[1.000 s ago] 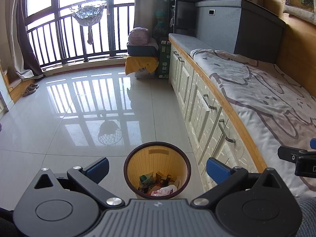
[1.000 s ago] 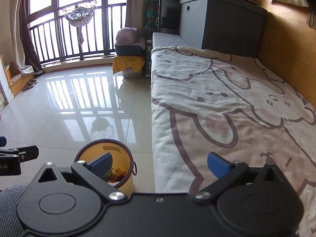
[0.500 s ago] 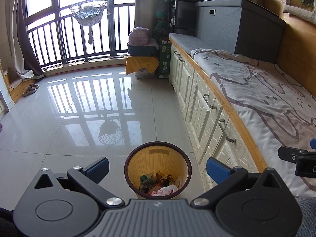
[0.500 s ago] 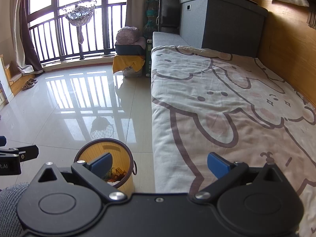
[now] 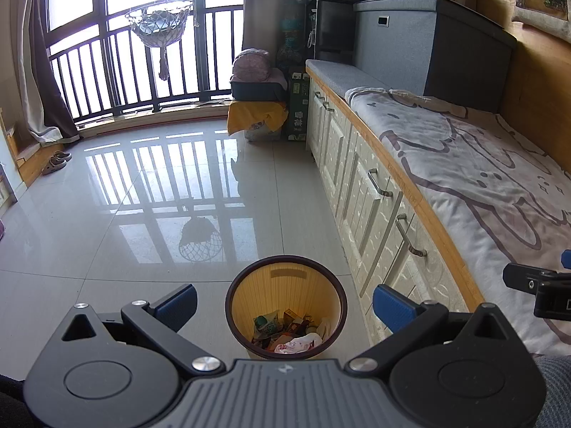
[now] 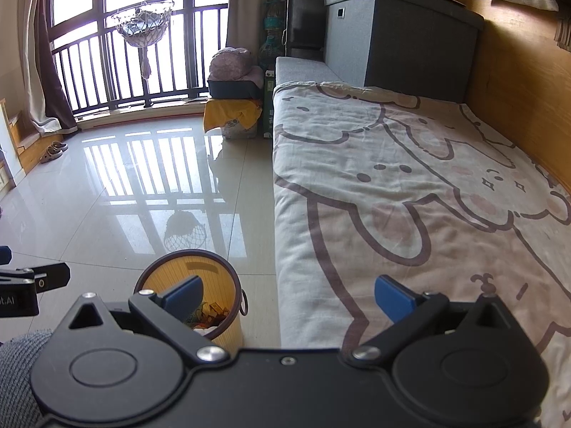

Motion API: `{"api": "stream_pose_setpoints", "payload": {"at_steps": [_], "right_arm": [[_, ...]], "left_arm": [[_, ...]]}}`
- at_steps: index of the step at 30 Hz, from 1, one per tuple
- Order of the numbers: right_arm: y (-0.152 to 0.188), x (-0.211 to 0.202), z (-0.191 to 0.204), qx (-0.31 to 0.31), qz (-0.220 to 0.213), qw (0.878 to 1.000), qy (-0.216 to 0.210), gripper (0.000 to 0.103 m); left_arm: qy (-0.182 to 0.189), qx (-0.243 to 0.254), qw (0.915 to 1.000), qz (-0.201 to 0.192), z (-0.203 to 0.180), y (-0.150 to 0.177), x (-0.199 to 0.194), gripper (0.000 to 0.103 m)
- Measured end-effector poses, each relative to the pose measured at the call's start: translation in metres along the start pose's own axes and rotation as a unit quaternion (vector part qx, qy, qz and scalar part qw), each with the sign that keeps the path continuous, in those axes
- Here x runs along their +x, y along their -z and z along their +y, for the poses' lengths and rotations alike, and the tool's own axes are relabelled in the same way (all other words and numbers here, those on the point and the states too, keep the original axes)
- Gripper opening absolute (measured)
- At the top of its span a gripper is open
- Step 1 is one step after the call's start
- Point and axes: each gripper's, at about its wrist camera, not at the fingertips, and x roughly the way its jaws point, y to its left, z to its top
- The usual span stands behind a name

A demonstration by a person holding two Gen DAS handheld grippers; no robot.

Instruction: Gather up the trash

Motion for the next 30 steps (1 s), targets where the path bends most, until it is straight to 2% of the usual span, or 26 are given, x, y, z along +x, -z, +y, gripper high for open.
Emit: {"api": "stream_pose_setpoints", "payload": {"at_steps": [30], "right_arm": [[-0.0004,-0.0001,0.0001,0.0,0.0,1.0,0.0,0.103]], "left_arm": [[-0.002,0.0,1.0,0.001,0.0017,0.0014,0.0004,0.103]]}}
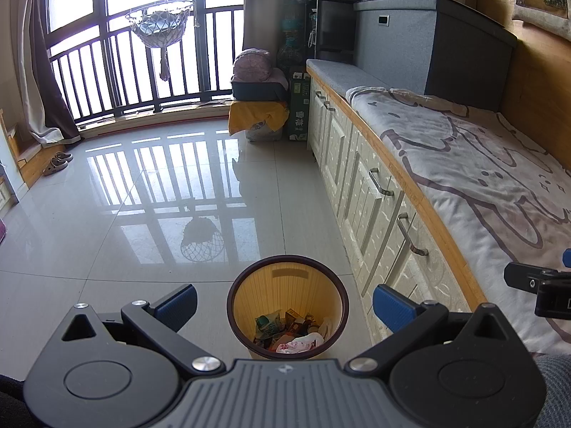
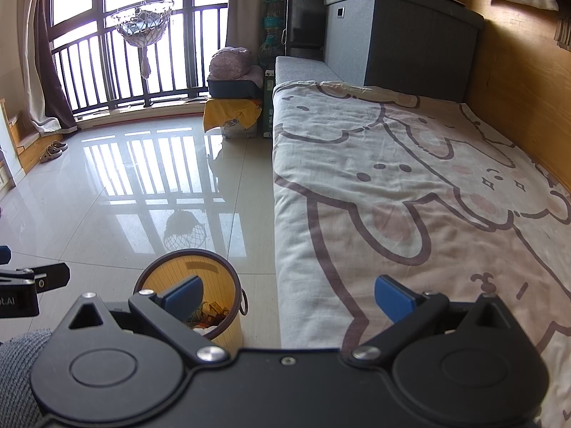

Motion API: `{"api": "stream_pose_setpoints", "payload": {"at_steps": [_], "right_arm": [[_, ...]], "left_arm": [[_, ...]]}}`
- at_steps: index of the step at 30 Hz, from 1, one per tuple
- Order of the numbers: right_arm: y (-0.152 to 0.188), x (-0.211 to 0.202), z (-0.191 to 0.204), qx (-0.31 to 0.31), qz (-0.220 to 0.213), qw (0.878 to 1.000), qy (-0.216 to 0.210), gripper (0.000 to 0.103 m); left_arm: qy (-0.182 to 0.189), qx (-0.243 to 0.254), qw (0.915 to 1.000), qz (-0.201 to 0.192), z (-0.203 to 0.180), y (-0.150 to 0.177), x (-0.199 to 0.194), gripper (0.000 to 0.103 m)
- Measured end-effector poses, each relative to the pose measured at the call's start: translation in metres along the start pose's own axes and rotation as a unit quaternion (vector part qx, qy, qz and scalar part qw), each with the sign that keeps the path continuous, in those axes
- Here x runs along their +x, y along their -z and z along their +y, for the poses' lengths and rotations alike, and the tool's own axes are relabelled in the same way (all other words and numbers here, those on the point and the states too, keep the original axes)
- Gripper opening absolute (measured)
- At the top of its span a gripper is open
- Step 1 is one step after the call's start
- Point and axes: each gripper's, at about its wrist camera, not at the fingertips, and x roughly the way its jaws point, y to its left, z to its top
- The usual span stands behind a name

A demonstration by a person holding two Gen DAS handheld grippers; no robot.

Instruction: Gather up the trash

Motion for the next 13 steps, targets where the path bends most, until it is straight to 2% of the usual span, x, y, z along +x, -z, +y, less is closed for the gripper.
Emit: {"api": "stream_pose_setpoints", "payload": {"at_steps": [13], "right_arm": [[-0.0004,0.0004,0.0,0.0,0.0,1.0,0.0,0.103]], "left_arm": [[-0.004,-0.001,1.0,0.002,0.0053,0.0041,-0.0035,0.103]]}}
